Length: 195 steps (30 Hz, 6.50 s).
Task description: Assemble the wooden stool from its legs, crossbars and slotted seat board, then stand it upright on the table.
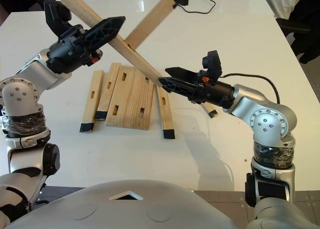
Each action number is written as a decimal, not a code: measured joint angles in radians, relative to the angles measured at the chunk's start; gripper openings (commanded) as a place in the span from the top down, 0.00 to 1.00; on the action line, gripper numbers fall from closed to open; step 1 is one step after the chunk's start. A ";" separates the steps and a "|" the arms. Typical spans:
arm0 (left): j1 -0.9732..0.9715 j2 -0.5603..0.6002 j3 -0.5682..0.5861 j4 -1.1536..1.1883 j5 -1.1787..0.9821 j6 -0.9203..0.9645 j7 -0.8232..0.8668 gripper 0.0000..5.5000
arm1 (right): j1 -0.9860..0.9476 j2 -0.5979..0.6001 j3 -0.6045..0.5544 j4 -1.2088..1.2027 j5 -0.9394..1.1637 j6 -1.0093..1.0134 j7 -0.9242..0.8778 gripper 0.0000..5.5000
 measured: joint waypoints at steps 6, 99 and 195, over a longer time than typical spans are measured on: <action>0.115 0.220 -0.046 -0.005 0.256 -0.173 -0.378 0.63 | 0.004 0.008 0.001 0.200 -0.267 -0.205 -0.093 0.43; 0.570 -0.163 -0.136 -0.301 0.871 -0.006 0.460 0.44 | 0.155 0.192 -0.058 0.390 -0.571 -0.473 -0.181 0.43; -0.044 0.255 -0.006 -0.096 0.226 -0.019 -0.597 0.63 | -0.650 0.119 0.040 0.081 0.133 0.029 0.146 0.63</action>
